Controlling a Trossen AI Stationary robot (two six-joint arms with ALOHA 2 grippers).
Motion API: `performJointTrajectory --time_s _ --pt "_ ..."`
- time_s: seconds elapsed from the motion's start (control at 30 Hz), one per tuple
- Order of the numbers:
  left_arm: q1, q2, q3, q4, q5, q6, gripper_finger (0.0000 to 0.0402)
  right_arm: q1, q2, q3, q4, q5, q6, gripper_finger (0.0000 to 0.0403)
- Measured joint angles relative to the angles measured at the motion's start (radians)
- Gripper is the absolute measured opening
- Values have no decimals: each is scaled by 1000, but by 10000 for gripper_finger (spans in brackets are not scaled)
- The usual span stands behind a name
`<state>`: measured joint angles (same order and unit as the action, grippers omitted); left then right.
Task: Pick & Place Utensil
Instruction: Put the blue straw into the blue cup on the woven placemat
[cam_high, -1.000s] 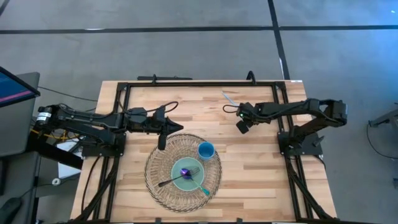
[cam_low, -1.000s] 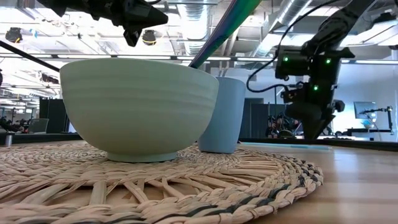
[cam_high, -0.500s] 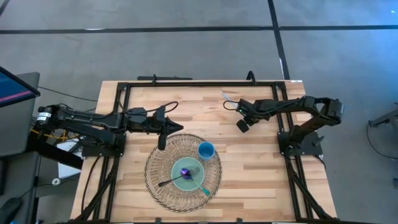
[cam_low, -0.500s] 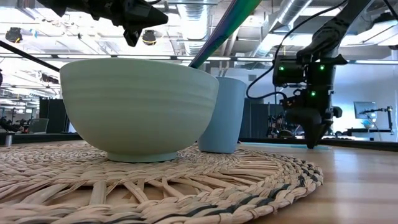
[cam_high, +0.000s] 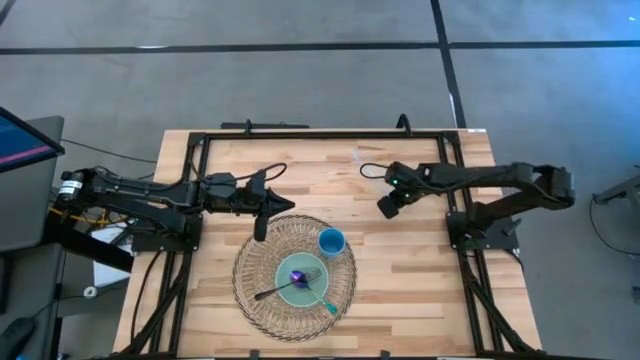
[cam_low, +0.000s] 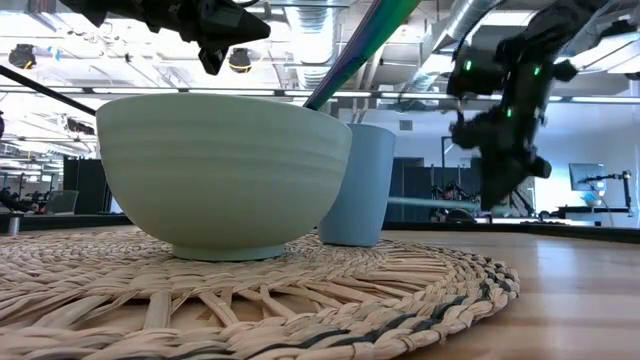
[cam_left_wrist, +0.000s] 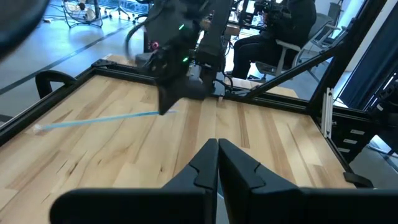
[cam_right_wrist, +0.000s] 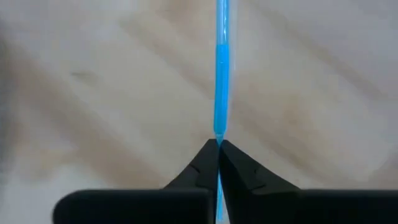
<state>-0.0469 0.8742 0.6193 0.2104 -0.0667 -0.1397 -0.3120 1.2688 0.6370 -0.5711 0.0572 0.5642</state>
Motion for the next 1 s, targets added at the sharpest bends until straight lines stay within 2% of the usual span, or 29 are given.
performJointTrajectory --time_s 0.1,0.2,0.33,0.47,0.77,0.87,1.0 --pt "-1 0 0 0 2 0 12 60 -57 28 2 -80 67 2" --pt "-1 11 0 17 66 0 12 129 -94 66 5 -129 135 3" --pt "-20 68 0 162 181 16 12 219 -109 126 36 -136 220 1" --pt "-50 158 2 309 199 52 12 299 -76 174 101 -136 295 1" --pt "-57 373 132 313 120 329 12 405 104 293 109 -141 327 1" --pt "-46 405 180 313 3 346 12 411 145 349 113 -159 319 1" --pt "-7 402 196 295 5 343 12 410 163 412 117 -163 279 1"
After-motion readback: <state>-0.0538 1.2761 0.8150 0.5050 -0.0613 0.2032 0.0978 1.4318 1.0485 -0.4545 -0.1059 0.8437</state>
